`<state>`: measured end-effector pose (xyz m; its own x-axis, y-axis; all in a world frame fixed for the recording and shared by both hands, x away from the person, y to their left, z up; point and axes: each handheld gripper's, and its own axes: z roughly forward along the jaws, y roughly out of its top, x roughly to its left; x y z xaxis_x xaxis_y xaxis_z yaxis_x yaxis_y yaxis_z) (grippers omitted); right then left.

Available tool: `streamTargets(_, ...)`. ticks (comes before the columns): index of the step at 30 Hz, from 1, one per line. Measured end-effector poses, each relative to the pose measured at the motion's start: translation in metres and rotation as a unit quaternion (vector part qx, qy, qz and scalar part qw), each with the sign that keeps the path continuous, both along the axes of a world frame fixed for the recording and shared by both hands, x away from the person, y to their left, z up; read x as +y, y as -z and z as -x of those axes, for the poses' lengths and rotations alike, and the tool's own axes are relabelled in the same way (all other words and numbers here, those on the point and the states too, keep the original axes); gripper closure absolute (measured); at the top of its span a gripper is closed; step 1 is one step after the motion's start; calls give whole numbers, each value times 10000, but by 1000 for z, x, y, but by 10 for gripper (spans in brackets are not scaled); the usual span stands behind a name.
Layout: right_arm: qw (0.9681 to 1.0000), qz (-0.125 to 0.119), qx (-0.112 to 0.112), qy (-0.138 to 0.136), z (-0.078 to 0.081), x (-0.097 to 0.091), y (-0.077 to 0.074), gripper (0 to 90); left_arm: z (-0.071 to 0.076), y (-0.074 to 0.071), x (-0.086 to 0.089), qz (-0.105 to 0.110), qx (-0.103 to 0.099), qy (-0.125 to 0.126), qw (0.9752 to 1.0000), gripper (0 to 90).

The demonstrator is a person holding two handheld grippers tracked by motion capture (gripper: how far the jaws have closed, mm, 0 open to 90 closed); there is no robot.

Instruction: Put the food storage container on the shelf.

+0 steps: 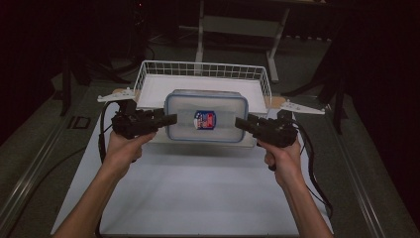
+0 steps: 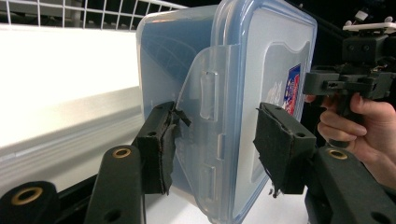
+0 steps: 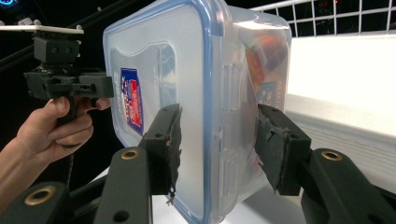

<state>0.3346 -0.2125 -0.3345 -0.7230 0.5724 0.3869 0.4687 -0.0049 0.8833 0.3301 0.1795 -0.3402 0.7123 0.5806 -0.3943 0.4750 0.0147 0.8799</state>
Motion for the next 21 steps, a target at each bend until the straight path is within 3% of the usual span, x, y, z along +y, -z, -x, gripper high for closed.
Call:
streamTargets(11,9999,-164,-38,24,-21,3,-4,518,-18,-11,3,2,-119,-101,9999,489)
streamTargets(21,9995,-303,-34,120,-43,6,-12,519,-40,-17,5,135,-70,-164,9998,490)
